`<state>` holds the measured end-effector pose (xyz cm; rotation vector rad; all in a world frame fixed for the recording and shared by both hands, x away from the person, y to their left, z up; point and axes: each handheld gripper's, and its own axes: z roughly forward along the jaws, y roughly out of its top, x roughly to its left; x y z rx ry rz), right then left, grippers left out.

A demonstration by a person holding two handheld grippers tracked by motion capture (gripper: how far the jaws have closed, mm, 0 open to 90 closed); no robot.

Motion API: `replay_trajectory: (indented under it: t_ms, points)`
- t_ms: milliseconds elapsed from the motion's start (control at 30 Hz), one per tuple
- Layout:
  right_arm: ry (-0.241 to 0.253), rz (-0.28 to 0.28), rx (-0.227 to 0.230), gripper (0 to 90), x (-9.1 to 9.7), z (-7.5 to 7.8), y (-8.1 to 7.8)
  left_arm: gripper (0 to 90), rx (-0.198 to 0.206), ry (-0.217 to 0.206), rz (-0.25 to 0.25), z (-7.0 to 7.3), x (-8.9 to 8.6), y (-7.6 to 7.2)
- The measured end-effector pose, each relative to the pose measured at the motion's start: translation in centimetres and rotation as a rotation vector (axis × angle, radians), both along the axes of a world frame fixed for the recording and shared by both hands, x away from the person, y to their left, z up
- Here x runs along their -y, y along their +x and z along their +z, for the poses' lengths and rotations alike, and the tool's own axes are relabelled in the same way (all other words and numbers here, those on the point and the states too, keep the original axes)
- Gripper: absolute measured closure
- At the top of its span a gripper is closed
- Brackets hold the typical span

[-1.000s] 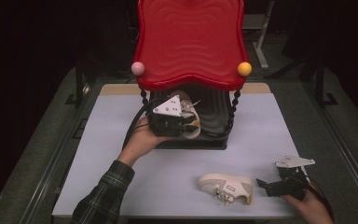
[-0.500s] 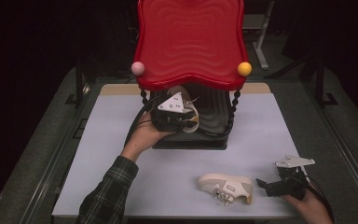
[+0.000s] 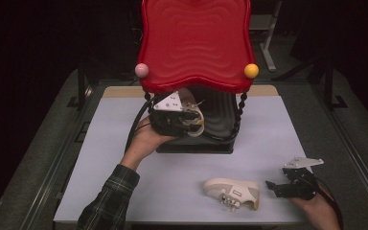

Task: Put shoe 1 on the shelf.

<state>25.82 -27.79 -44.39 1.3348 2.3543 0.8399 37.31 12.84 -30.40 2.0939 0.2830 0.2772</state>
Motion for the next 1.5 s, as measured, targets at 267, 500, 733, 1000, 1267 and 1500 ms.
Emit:
replay_trajectory:
  t_ms: [267, 500, 733, 1000, 1267, 1500]
  points:
    - [0.137, 0.038, 0.031, 77.1, -0.2, 2.3, 0.2, 55.7, 0.007, -0.038, 0.074, -0.2, -2.0, -2.1]
    - [0.248, 0.153, 0.077, 89.5, -2.8, 4.9, 1.7, 89.2, -0.032, -0.023, 0.117, -1.1, -3.5, -3.2]
    - [0.294, 0.252, 0.139, 89.6, -7.3, 7.6, 4.1, 89.9, -0.048, 0.013, 0.201, -2.3, -4.1, -2.8]
    - [0.307, 0.348, 0.168, 89.6, -12.1, 9.3, 7.0, 89.9, -0.054, 0.019, 0.28, -2.7, -4.1, -1.5]
    - [0.277, 0.375, 0.195, 89.7, -14.6, 10.9, 9.1, 89.9, -0.064, 0.033, 0.291, -3.0, -3.4, -0.7]
    - [0.252, 0.384, 0.215, 89.7, -16.1, 11.1, 10.1, 89.9, -0.069, 0.044, 0.299, -3.5, -2.8, -0.3]
